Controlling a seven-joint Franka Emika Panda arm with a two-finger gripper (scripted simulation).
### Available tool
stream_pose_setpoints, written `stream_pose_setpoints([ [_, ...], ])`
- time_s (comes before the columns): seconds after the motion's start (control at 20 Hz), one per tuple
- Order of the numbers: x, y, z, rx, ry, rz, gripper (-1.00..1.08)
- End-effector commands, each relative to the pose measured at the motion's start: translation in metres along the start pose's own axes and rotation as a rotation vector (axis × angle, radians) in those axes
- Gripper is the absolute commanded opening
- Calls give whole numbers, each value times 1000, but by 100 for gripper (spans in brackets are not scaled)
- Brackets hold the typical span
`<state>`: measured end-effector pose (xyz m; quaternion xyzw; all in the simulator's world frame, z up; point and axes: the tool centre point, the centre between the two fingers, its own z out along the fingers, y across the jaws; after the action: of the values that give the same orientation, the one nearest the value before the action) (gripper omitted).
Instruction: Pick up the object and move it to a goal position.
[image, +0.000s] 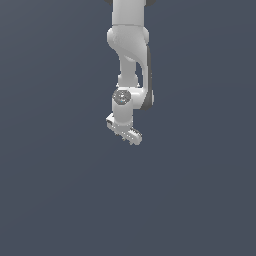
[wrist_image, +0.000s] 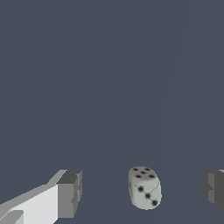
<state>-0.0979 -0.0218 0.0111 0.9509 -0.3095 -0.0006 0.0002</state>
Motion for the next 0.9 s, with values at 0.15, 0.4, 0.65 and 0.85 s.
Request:
stream_pose_setpoints([
  [0.15,0,0,2,1,1,0,-100],
  [0.4,0,0,2,1,1,0,-100],
  [0.65,1,0,1,1,1,2,-100],
  [0.85,2,-7,-6,1,1,2,-100],
])
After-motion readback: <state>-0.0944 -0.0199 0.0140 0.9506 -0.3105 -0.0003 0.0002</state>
